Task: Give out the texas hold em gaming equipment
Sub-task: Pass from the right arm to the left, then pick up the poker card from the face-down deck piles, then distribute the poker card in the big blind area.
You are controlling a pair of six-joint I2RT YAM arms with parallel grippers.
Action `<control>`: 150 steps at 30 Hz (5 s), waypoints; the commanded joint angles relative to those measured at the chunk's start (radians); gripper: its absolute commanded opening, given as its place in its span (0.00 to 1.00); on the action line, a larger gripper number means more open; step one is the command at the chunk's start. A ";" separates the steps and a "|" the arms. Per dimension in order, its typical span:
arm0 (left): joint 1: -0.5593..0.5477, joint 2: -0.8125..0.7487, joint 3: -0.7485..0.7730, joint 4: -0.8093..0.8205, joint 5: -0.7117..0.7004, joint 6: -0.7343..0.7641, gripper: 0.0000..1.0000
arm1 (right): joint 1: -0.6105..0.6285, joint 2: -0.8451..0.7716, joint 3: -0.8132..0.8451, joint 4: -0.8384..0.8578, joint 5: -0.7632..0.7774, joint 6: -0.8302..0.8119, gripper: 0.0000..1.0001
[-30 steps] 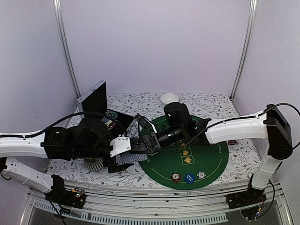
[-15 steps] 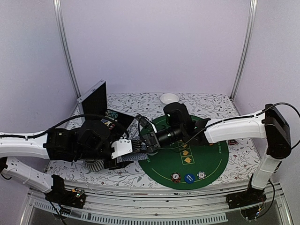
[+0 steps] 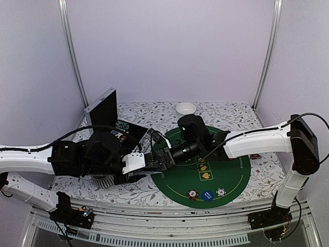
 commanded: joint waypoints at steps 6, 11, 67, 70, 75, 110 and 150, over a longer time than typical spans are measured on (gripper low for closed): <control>0.010 -0.023 -0.004 0.033 0.015 -0.008 0.53 | 0.006 -0.059 0.018 -0.064 0.044 -0.055 0.54; 0.009 -0.016 -0.002 0.025 0.025 -0.008 0.53 | 0.000 -0.088 0.012 -0.078 0.073 -0.071 0.63; 0.017 -0.007 -0.002 0.024 0.010 -0.009 0.52 | -0.054 -0.220 -0.014 -0.329 0.200 -0.121 0.03; 0.018 -0.008 -0.003 0.022 0.008 -0.009 0.52 | -0.060 -0.235 -0.026 -0.325 0.202 -0.107 0.02; 0.017 -0.014 -0.007 0.022 0.008 -0.010 0.52 | -0.069 -0.277 -0.038 -0.325 0.204 -0.102 0.02; 0.031 0.005 0.009 -0.002 0.027 -0.024 0.53 | -0.504 -0.783 -0.265 -0.583 0.312 -0.187 0.02; 0.034 0.017 0.009 -0.009 0.042 -0.028 0.54 | -0.647 -0.654 -0.491 -0.180 0.395 -0.052 0.02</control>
